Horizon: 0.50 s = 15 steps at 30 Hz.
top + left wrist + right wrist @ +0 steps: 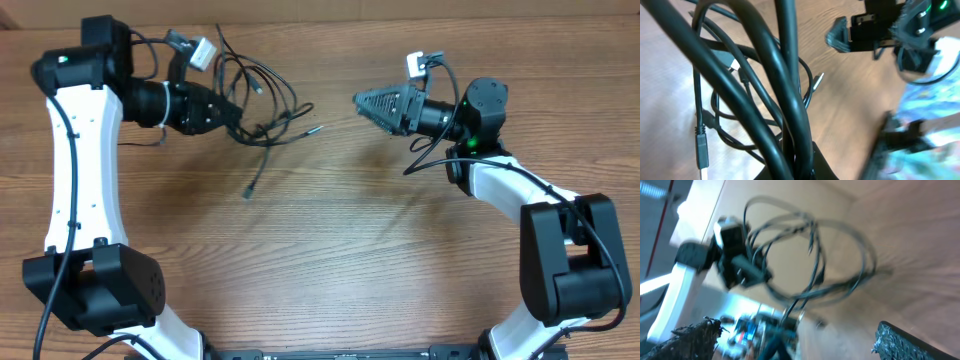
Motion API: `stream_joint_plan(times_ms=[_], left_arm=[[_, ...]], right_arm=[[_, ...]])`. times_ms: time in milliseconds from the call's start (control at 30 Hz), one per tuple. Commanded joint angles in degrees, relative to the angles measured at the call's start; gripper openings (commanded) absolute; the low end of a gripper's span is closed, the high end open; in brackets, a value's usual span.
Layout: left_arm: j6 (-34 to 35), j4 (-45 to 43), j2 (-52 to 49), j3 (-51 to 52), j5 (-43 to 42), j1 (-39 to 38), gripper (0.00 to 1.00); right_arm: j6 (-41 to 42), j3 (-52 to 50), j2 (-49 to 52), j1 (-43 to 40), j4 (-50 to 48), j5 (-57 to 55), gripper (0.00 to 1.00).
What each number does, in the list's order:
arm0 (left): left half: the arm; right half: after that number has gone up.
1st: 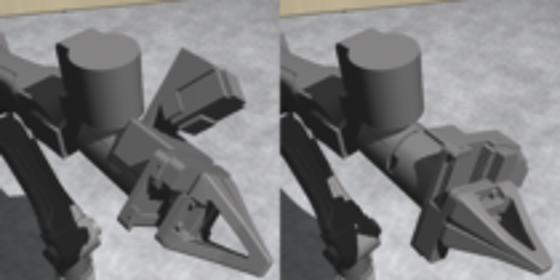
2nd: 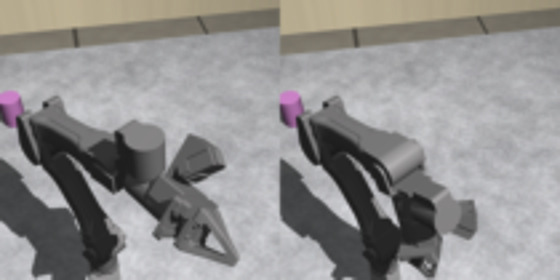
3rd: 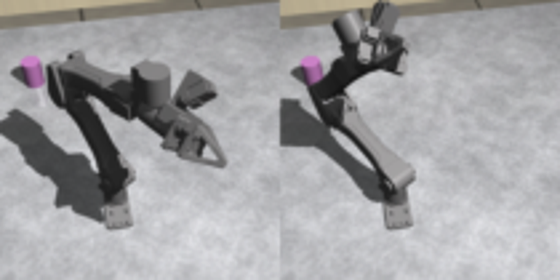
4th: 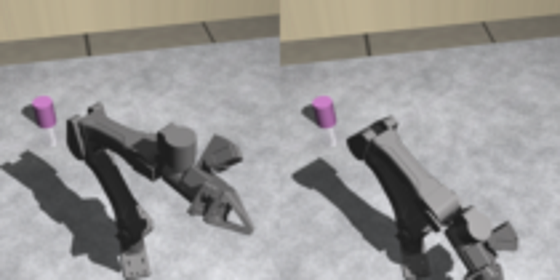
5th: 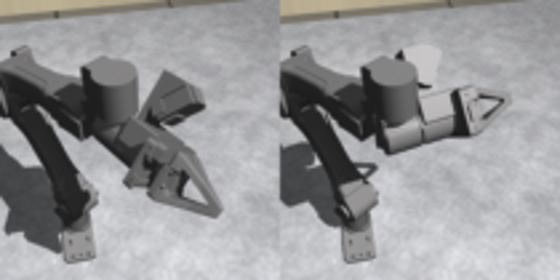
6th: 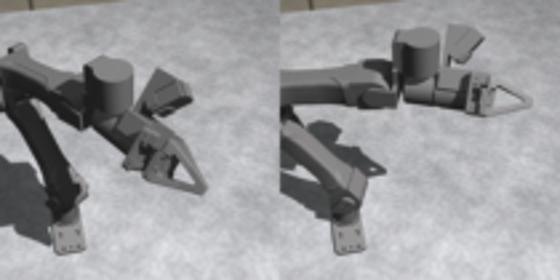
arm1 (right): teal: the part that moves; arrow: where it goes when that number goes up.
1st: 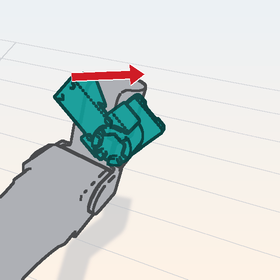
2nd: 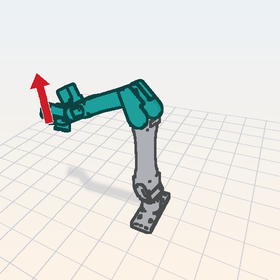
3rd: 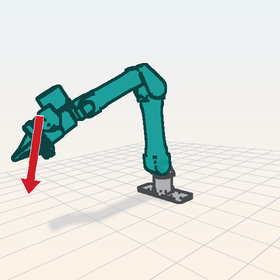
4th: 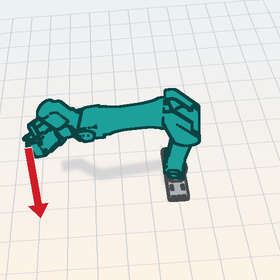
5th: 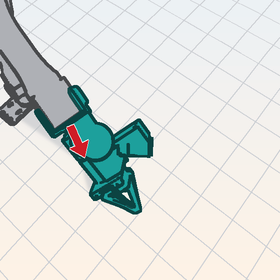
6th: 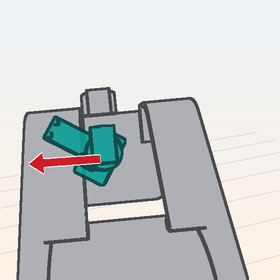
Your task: Untangle cables
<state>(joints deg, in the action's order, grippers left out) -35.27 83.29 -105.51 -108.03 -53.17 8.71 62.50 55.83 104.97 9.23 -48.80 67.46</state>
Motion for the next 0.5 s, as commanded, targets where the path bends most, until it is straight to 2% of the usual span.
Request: stream_joint_plan(times_ms=[0, 200, 467], left_arm=[[-17.38, -0.90, 0.22, -0.46, 1.66, -0.09, 0.04], [-19.61, -4.61, 0.22, -0.46, 1.62, -1.42, 0.04], [-38.38, -3.98, 0.22, -0.46, 0.63, -2.71, 0.04]], right_arm=[[-1.33, 0.50, -1.36, 1.27, -0.55, 7.56, 1.00], [-3.72, 0.50, -1.36, 2.78, -0.52, 9.09, 1.00], [-4.31, 0.50, -1.36, 3.58, -0.52, 8.48, 1.00]])
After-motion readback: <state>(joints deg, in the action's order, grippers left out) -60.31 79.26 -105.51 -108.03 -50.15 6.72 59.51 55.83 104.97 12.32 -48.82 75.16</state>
